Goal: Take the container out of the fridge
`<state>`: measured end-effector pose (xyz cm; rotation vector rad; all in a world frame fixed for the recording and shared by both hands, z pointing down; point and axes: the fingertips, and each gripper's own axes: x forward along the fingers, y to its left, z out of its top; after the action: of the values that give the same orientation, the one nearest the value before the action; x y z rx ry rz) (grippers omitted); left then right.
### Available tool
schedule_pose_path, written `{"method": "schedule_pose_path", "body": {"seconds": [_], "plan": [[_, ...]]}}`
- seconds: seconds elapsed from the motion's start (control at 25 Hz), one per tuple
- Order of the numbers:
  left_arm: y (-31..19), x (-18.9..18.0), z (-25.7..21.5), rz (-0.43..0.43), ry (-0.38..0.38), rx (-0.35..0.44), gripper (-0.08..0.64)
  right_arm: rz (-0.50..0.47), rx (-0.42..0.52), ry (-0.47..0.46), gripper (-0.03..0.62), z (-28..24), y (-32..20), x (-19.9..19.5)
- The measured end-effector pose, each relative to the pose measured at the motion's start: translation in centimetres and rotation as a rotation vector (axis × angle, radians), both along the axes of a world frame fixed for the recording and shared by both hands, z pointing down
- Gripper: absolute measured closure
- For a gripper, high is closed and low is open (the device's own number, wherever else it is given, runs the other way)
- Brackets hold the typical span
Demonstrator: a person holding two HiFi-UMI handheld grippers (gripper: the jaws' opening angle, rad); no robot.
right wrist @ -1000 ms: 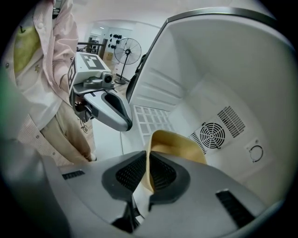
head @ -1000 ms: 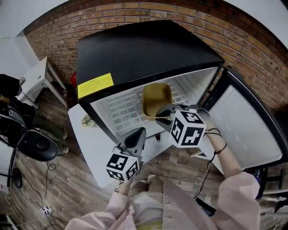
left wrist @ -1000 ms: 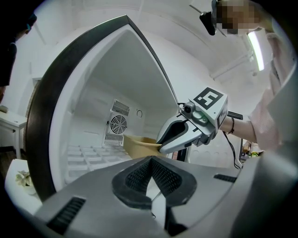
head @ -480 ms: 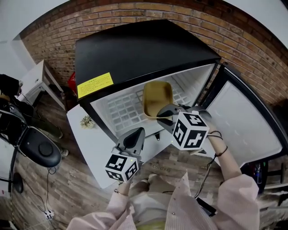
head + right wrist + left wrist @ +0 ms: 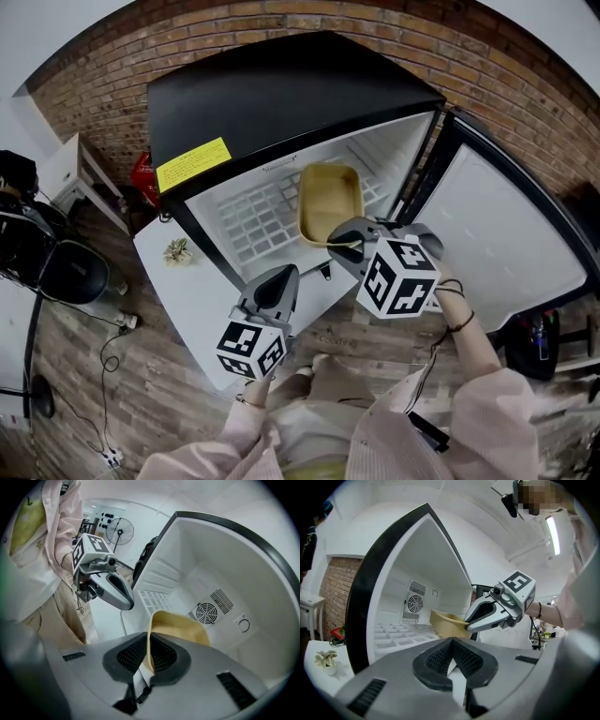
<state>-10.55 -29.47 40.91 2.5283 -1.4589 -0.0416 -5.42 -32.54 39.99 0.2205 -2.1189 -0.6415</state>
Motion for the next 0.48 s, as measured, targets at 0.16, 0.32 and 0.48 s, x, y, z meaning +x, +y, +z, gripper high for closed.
{"method": "schedule_pose_path", "body": {"seconds": [0.16,0.32,0.48], "plan": [[0.6,-0.1,0.4,0.012,-0.005,0.001,0.571,0.044,0.018,-0.028,0.569,0.2,0.9,0.6],[1.3,-0.1,0.7,0.023,-0.010,-0.001,0.571,0.085,0.040,-0.043,0.569,0.2,1.9,1.7],[1.9,0.3,1.1,0.041,-0.016,-0.008,0.571,0.124,0.041,-0.057,0.569,0.8,3.2,2.9]]}}
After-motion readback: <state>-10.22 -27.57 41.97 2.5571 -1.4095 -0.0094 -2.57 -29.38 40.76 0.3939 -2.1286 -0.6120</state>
